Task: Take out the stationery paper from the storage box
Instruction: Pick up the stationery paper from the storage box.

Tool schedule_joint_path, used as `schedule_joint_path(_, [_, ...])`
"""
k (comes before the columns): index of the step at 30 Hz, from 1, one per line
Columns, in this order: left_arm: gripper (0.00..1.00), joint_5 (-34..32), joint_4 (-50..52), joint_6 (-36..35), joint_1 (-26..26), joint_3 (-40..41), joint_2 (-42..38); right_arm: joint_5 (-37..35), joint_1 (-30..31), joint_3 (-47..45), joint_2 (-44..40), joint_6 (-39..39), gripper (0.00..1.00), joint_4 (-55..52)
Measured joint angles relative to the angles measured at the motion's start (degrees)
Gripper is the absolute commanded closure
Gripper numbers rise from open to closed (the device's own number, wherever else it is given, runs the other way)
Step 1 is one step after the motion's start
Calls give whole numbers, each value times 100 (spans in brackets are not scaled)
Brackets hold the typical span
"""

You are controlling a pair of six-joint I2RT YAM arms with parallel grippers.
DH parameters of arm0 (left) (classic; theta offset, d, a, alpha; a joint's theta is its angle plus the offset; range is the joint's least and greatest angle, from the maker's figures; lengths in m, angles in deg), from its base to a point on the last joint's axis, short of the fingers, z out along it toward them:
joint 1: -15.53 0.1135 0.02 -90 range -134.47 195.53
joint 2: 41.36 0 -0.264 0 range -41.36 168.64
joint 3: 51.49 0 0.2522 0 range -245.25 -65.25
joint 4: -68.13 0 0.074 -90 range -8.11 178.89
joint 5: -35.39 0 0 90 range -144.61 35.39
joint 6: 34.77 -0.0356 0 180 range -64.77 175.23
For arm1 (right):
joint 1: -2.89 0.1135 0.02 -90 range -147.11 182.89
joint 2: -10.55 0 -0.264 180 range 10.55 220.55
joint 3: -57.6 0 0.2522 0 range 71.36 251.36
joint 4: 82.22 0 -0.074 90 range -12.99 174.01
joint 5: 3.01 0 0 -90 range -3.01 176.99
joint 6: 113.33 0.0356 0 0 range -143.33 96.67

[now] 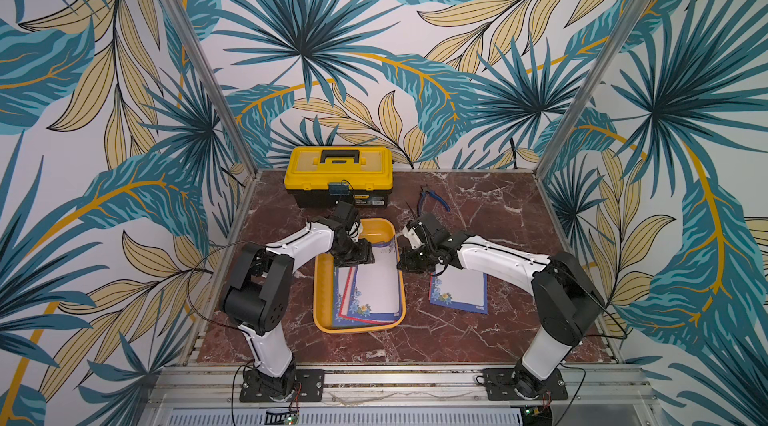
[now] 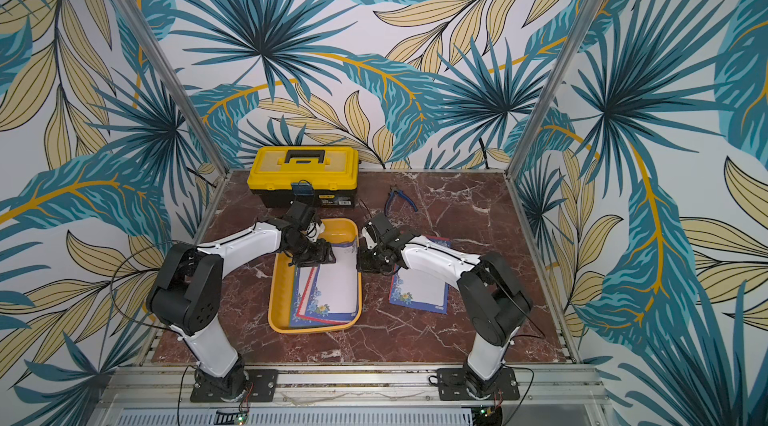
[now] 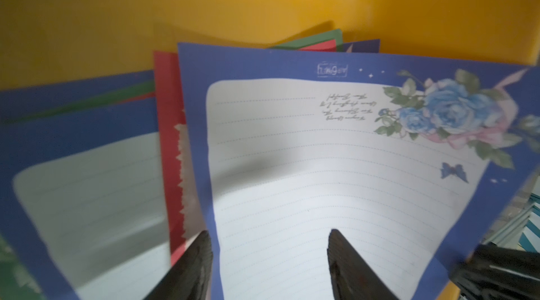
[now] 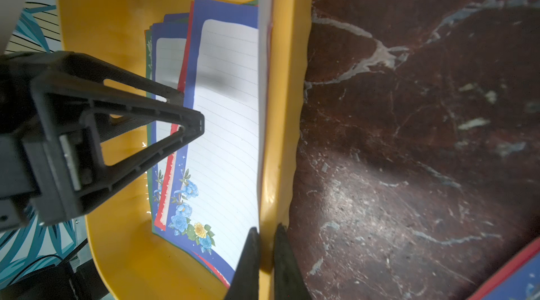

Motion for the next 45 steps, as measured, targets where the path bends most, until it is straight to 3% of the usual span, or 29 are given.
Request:
schedule_joint_path(9, [38, 448, -306, 186, 133, 151, -20, 0, 0, 0, 0, 0, 93, 2])
schedule_joint_path(19, [39, 299, -437, 208, 247, 326, 81, 0, 0, 0, 0, 2, 93, 4])
schedule_joint_path(29, [71, 393, -505, 96, 284, 345, 140, -2, 0, 0, 0, 2, 93, 2])
schedule_joint_path(37, [84, 487, -542, 52, 284, 369, 249, -2, 0, 0, 0, 2, 93, 2])
schedule_joint_path(41, [100, 455, -557, 61, 284, 393, 249, -11, 0, 7, 0, -4, 93, -13])
schedule_joint_path(45, [100, 433, -549, 33, 284, 452, 153, -116, 2, 96, -2, -87, 77, -199])
